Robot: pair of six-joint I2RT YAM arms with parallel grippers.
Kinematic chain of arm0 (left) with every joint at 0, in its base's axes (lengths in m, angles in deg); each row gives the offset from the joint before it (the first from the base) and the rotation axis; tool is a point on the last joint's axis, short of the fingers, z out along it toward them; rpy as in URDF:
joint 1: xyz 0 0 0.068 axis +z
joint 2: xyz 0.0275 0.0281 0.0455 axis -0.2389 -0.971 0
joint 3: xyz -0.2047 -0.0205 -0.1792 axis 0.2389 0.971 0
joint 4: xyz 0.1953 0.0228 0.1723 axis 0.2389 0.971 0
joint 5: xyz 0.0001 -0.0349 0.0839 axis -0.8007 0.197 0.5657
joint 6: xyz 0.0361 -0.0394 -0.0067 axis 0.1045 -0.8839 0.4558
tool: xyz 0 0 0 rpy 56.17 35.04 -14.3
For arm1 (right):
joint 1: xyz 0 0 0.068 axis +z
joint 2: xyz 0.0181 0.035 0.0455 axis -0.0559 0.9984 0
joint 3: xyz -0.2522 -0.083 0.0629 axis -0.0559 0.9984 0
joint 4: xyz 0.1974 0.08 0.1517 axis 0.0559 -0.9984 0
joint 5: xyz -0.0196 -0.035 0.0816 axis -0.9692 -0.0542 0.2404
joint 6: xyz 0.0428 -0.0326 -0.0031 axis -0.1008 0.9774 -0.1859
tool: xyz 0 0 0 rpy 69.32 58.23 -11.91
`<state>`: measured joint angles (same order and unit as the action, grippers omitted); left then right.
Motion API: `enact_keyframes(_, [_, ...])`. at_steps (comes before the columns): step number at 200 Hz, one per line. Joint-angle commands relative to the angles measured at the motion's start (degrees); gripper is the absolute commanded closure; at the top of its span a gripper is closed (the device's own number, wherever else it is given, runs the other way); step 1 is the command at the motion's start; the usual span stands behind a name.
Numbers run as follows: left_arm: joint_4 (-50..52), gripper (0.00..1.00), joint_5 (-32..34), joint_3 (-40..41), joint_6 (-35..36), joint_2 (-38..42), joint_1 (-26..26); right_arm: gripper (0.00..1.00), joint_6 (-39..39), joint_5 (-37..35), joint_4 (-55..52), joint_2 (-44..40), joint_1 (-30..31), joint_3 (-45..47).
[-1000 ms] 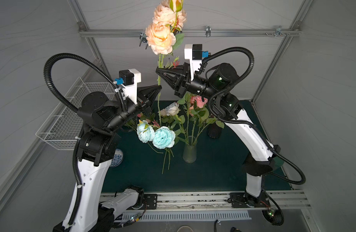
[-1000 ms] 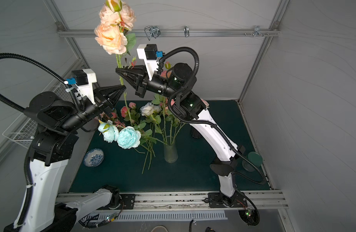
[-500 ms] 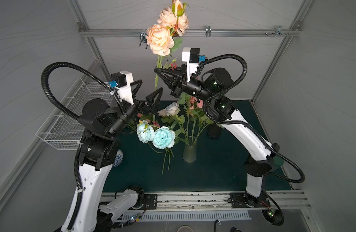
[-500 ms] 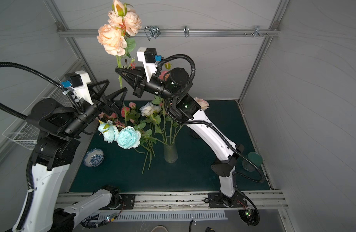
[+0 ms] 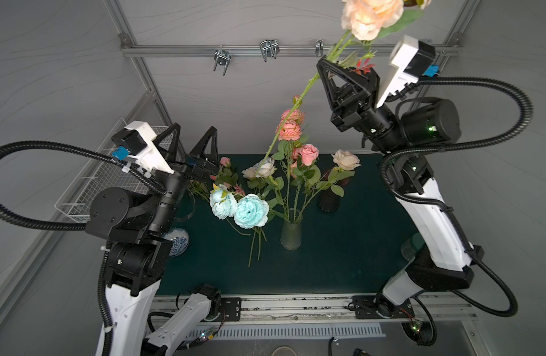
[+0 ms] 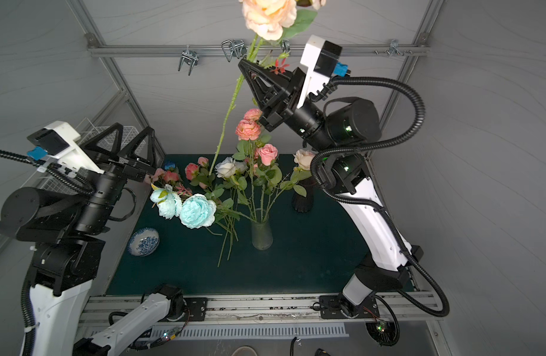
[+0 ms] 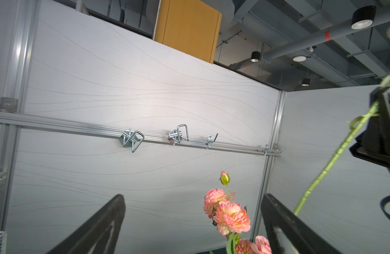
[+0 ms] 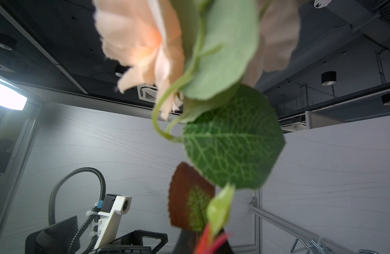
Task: Arrange flowers in a vase
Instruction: Place the flower in the vase.
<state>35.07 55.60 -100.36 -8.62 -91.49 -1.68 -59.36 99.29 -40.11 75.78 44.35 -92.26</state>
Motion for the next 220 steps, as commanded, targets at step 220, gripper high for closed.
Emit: enact_keyframes(220, [5.4,0.01,27.7,18.6,-8.4,16.4,-0.1,1.0,14.9,-8.3,-10.3,-29.8,0.0,42.0])
